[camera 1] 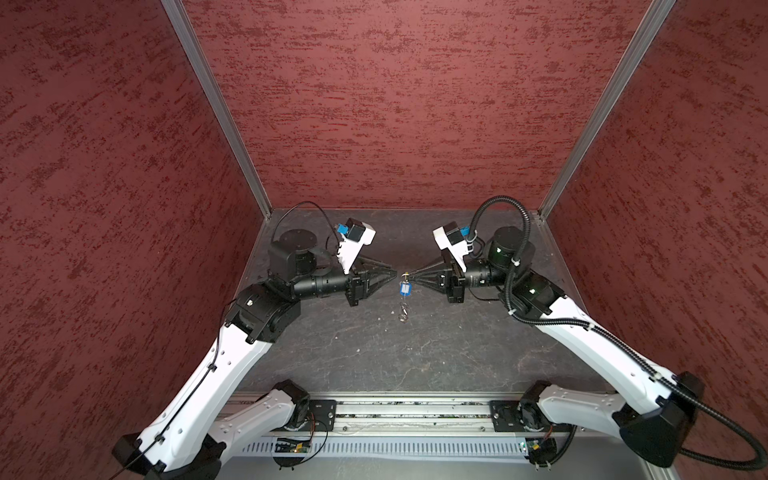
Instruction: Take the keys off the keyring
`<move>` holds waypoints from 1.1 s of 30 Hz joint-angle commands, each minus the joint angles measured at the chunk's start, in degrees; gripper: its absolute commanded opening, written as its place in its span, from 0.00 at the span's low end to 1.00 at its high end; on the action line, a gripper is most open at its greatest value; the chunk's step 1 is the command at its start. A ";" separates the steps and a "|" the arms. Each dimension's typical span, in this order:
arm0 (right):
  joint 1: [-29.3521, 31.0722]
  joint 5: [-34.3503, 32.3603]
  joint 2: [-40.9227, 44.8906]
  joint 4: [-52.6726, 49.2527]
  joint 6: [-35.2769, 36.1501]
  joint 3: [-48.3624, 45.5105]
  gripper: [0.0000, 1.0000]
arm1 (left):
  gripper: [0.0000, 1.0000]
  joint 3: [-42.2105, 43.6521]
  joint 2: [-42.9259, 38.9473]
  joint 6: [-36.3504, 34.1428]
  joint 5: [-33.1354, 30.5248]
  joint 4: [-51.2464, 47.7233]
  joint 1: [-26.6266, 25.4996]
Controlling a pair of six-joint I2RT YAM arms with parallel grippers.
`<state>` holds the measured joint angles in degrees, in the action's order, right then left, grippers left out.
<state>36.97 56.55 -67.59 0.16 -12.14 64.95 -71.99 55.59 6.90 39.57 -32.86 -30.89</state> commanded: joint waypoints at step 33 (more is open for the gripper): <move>1.09 1.31 -1.27 6.69 -1.75 0.80 0.00 | 0.18 1.50 0.83 3.21 7.54 4.82 -0.30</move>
<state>37.71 57.43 -68.79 3.66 -13.76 64.75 -71.02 56.27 10.13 46.41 -29.04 -30.92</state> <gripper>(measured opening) 0.041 0.176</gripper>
